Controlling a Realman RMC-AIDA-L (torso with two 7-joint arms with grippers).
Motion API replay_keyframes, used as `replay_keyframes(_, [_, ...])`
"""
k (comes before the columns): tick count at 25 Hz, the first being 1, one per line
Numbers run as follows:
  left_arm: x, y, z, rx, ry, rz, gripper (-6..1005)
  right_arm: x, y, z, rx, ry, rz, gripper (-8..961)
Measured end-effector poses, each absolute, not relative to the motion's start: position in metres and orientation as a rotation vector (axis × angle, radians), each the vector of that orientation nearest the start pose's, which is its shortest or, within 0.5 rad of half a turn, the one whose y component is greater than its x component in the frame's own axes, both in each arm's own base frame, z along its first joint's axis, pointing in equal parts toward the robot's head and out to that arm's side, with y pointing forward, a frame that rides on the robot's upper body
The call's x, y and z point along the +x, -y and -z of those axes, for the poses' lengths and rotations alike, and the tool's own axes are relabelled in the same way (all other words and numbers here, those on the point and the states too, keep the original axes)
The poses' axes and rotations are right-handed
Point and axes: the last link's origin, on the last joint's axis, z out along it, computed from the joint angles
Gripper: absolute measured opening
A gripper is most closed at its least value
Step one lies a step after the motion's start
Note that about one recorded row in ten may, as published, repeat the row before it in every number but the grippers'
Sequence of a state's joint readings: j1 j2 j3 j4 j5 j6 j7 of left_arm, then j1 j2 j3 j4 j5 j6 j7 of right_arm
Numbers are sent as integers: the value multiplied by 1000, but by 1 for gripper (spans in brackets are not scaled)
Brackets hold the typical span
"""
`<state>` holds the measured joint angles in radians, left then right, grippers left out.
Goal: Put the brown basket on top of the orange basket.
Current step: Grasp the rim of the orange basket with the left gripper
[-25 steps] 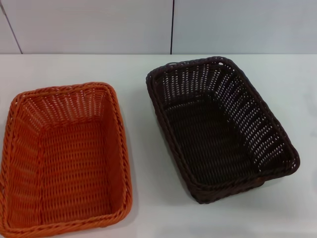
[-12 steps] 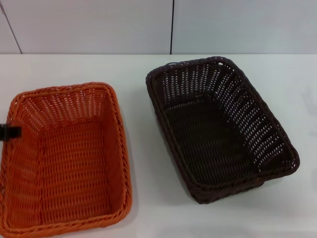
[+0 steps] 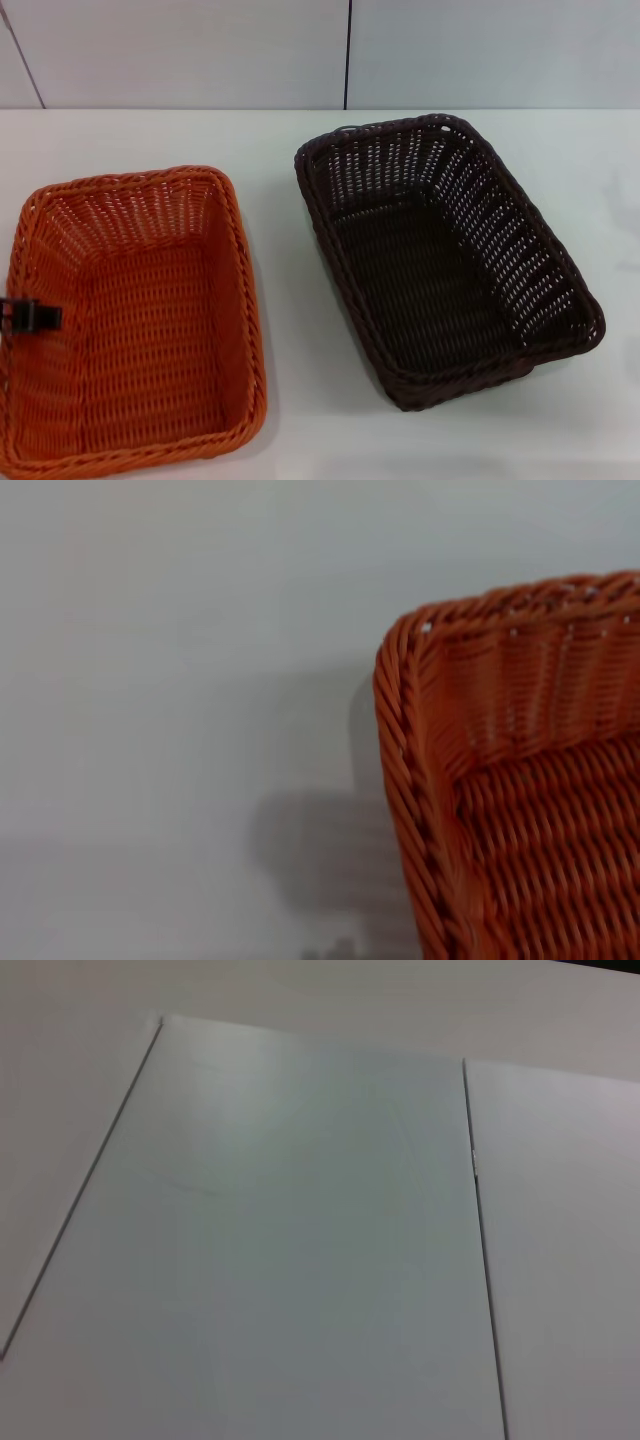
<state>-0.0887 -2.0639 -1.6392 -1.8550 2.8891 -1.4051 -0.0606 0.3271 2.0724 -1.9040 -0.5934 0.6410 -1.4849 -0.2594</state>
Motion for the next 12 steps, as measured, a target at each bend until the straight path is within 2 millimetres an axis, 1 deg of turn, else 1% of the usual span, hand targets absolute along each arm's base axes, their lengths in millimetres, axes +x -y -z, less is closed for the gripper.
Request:
replay_keyframes(5, [-248,-287,-69,-1760,1393,-264,588,240,-331,-67,-1126,20,-911,791])
replay_keyframes(12, [-242,-287,-73,-1740,1413,-246,580,239,-331,-68,-1123,22,-915,790])
